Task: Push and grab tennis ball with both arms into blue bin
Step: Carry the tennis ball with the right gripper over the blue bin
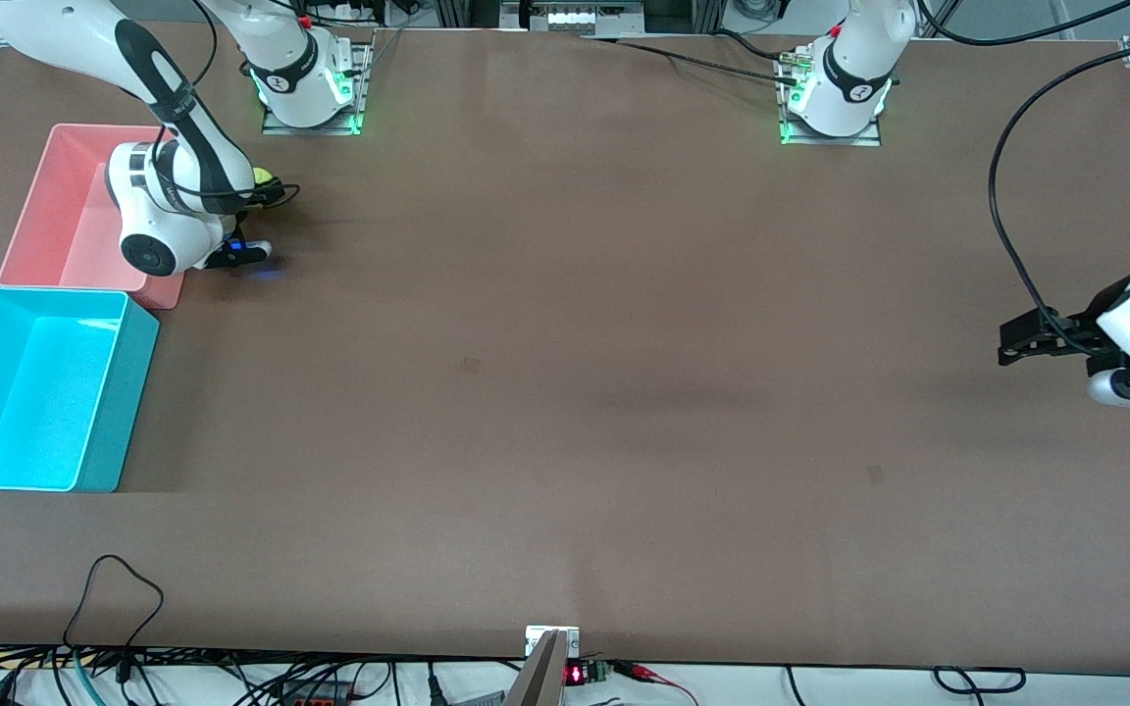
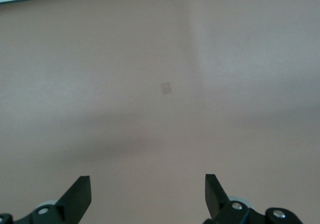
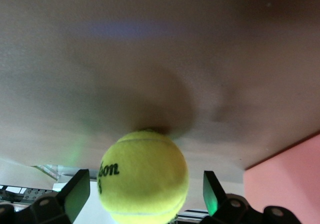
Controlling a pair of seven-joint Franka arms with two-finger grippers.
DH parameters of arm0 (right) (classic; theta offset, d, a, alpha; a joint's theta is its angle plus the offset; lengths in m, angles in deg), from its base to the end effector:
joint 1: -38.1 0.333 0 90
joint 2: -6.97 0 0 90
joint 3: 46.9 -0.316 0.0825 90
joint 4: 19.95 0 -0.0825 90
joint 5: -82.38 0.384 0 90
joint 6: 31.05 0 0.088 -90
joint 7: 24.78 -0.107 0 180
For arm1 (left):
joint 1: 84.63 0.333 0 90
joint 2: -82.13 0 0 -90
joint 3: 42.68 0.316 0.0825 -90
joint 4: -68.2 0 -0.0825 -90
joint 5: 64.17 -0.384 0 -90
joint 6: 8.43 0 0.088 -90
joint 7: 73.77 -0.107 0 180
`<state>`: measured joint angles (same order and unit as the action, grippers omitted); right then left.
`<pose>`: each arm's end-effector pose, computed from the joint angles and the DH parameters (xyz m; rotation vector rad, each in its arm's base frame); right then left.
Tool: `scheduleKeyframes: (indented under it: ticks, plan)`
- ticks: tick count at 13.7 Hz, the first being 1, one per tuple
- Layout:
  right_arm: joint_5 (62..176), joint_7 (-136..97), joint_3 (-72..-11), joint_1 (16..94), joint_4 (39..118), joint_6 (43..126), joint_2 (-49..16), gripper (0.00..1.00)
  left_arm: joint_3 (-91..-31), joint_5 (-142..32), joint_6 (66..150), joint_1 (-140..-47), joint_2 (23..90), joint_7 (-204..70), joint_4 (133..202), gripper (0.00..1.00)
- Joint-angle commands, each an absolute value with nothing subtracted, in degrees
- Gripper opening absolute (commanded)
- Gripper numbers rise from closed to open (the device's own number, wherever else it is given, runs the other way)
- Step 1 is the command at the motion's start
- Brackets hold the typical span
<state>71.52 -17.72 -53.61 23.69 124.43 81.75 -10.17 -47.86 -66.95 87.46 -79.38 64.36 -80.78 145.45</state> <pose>0.3469 -0.0542 0.1366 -2.8459 -0.2159 1.2881 0.6540 0.0144 0.5524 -3.1140 0.1889 -0.0235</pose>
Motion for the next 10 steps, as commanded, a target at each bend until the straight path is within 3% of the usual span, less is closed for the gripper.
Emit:
scheduleKeyframes:
  ticks: [1, 4, 5, 6, 7, 10]
  plan:
    - [70.5, -17.0, -54.2, 22.5, 124.7, 82.0, -10.2, 1.0, -46.5, -65.7, 87.3, -80.1, 66.1, -80.3, 147.6, 1.0]
    - [70.5, -17.0, -54.2, 22.2, 124.7, 82.1, -10.2, 1.0, -46.5, -65.7, 87.3, -79.7, 66.3, -80.4, 148.2, 1.0]
    - [70.5, -17.0, -54.2, 22.1, 124.7, 82.1, -10.2, 0.91, -46.5, -65.7, 87.1, -79.6, 66.3, -80.4, 148.2, 1.0]
    - [70.5, -16.8, -54.2, 21.8, 124.7, 82.1, -10.3, 0.66, -46.5, -65.7, 87.1, -79.6, 66.3, -80.4, 148.2, 1.0]
    - [70.5, -16.8, -54.2, 21.8, 124.7, 82.2, -10.3, 0.53, -46.5, -65.7, 87.1, -79.5, 66.3, -80.4, 148.2, 1.0]
    - [70.5, -16.9, -54.2, 21.7, 124.7, 82.2, -10.3, 0.3, -46.5, -65.7, 87.1, -79.5, 66.3, -80.4, 148.2, 1.0]
